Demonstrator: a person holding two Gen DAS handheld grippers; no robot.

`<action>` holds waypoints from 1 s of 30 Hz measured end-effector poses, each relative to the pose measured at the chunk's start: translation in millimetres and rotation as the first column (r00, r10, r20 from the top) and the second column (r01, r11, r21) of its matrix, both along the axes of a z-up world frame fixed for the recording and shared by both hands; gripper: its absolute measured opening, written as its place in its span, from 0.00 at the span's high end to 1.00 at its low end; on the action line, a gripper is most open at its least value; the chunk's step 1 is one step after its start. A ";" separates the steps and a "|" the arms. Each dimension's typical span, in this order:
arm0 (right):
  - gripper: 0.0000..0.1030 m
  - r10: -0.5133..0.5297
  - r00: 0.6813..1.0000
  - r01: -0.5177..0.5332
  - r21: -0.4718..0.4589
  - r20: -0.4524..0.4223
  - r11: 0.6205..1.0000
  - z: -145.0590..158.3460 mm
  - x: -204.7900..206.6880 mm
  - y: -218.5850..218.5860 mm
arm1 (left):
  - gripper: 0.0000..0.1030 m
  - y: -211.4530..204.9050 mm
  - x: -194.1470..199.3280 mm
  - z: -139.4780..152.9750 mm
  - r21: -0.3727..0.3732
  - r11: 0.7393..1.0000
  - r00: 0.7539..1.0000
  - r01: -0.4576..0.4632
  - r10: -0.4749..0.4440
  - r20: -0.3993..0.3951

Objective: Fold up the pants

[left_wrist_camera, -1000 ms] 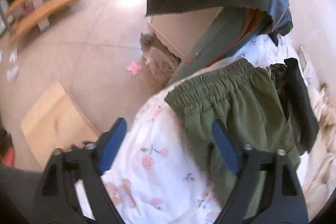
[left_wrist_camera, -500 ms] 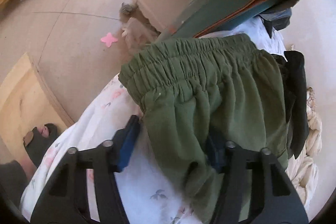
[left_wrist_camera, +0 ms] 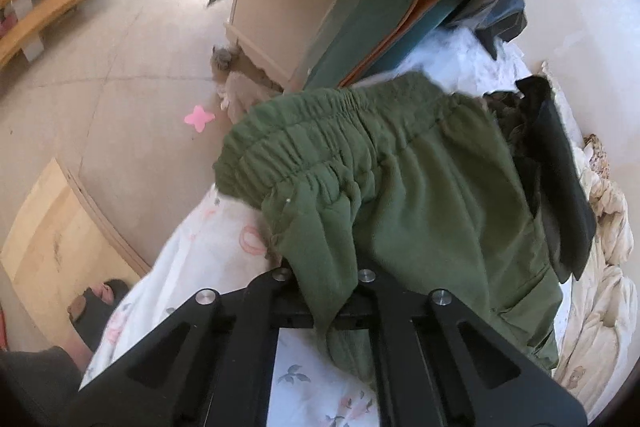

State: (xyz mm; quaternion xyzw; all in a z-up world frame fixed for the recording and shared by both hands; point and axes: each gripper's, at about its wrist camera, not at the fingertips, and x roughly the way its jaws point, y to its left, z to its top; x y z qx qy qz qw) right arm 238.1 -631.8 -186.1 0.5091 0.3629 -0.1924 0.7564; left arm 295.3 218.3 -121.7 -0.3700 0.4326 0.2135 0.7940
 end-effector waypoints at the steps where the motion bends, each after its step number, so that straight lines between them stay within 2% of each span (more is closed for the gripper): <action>1: 0.98 0.000 1.000 0.000 -0.004 0.008 1.000 3.6 -1.7 0.2 | 0.99 1.5 -4.6 7.3 -0.004 1.000 1.000 -0.009 0.009 0.022; 4: 0.98 0.015 1.000 -0.014 -0.036 0.026 0.999 25.4 -8.5 4.5 | 0.99 6.9 -17.1 24.3 -0.011 1.000 0.998 -0.016 0.017 0.068; 10: 0.99 0.034 0.999 -0.032 -0.096 0.014 0.995 60.4 -29.8 13.3 | 1.00 19.7 -59.5 38.2 -0.030 1.000 0.997 -0.009 0.011 0.079; 17: 0.99 0.022 0.994 -0.034 -0.116 -0.105 0.993 69.3 -80.9 19.4 | 1.00 35.9 -124.0 40.1 -0.056 0.998 0.999 0.021 -0.018 0.046; 20: 0.99 -0.016 0.989 -0.010 -0.173 -0.149 0.985 86.3 -110.3 28.0 | 1.00 34.6 -159.9 47.3 -0.057 0.997 0.999 0.048 -0.046 0.022; 23: 0.99 -0.040 0.974 -0.004 -0.193 -0.225 0.981 93.4 -138.7 32.1 | 1.00 33.0 -199.9 54.1 -0.040 0.995 0.996 0.087 -0.088 -0.026; 25: 0.99 -0.072 0.951 0.002 -0.226 -0.302 0.974 92.5 -158.7 34.1 | 0.99 31.5 -218.4 46.0 -0.026 0.992 0.987 0.120 -0.122 -0.101; 28: 0.98 -0.064 0.911 -0.022 -0.203 -0.407 0.979 73.3 -166.8 33.1 | 0.96 28.9 -224.2 26.0 -0.031 0.993 0.973 0.117 -0.120 -0.195; 30: 0.96 -0.041 0.888 -0.039 -0.162 -0.458 0.986 55.8 -167.3 30.3 | 0.95 23.6 -217.2 16.5 -0.009 0.991 0.959 0.131 -0.129 -0.253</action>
